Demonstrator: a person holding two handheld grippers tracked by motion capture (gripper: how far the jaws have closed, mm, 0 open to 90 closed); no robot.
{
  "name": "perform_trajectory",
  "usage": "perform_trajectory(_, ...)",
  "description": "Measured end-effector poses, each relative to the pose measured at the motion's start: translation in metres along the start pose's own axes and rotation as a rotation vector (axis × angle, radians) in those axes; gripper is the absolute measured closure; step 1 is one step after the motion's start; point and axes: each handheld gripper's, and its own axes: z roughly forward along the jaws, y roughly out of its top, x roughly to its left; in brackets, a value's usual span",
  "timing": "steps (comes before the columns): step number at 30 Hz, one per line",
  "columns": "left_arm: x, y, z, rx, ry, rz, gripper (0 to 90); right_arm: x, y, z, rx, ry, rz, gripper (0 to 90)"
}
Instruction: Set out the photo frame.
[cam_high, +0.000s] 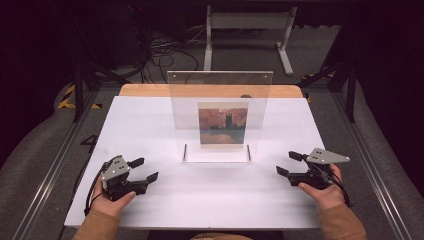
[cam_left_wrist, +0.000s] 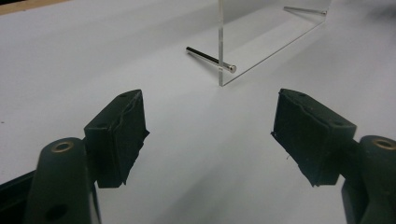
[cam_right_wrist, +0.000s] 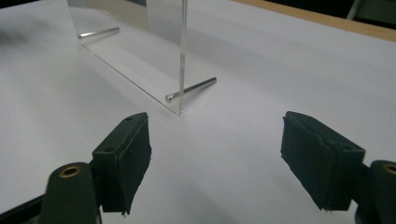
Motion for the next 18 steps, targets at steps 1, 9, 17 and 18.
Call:
perform_trajectory(1, -0.0017, -0.0022, 0.0048, 0.013, -0.015, -0.014, 27.1, -0.0001, -0.0044, 0.0054, 0.031, -0.002, 0.018, 21.8)
perform_trajectory(9, -0.0031, -0.0026, 0.0072, 0.014, -0.019, -0.005, 27.4, 0.0044, -0.0098, 0.0127, 0.032, 0.016, 0.009, 23.8)
perform_trajectory(17, -0.0041, -0.0021, 0.0064, 0.006, -0.023, -0.009, 26.9, 0.0013, -0.0092, 0.0109, 0.011, 0.008, 0.027, 22.2)
perform_trajectory(18, -0.0036, -0.0017, 0.0066, 0.006, -0.019, -0.007, 26.8, 0.0004, -0.0092, 0.0109, 0.007, 0.01, 0.03, 21.9)
